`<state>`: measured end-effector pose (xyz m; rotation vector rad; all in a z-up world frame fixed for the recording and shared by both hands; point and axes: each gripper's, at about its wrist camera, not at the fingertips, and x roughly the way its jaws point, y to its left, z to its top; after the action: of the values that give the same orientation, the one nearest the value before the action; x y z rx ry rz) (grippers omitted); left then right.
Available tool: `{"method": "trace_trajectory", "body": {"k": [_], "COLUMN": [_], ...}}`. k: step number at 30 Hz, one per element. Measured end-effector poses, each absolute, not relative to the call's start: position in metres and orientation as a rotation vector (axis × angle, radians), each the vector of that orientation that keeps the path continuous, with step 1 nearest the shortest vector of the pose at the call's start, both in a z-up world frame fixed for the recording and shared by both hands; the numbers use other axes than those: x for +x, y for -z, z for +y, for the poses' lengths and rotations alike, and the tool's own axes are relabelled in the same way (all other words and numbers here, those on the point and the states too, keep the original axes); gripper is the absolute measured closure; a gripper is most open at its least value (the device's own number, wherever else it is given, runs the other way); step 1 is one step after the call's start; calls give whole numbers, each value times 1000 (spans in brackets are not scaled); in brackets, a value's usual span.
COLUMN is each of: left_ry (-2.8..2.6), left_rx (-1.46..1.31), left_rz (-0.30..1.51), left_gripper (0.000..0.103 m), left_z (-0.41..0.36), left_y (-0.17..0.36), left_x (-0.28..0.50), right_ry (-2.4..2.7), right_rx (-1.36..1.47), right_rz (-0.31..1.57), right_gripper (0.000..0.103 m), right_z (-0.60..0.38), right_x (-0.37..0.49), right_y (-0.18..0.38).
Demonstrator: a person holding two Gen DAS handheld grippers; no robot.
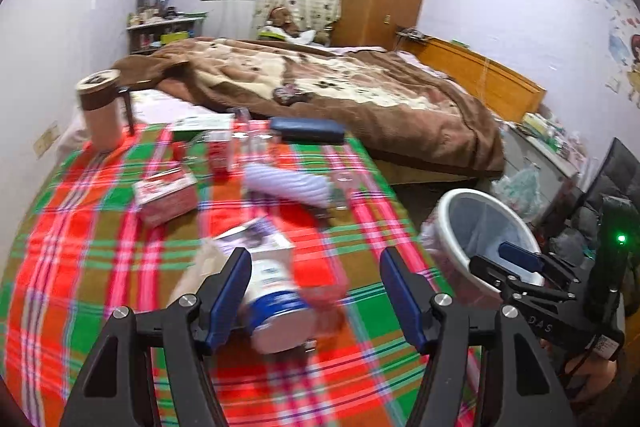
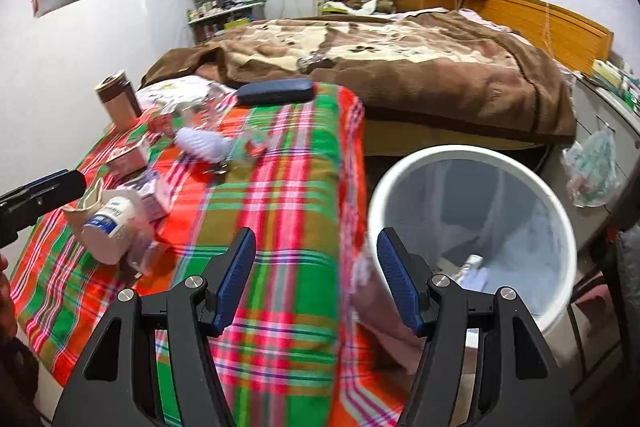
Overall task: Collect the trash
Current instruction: 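Grasp the clear red-rimmed plastic cup with the right gripper while the left gripper grasps the beige canvas bag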
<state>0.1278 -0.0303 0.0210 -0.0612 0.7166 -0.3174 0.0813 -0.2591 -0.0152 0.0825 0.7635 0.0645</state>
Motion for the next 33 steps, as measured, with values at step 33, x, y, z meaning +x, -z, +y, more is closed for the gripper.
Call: {"method": "trace_trajectory", "body": {"k": [33], "left_ry": [304], "left_rx": [-62], "left_rz": [870], "left_gripper": [31], "left_z": [59], "left_y": [51], "left_x": [158], "right_ry": [-312], "right_rx": [68], "right_rz": [921], "right_gripper": [39], "right_z": [-151], "right_x": [115], "right_y": [52]}}
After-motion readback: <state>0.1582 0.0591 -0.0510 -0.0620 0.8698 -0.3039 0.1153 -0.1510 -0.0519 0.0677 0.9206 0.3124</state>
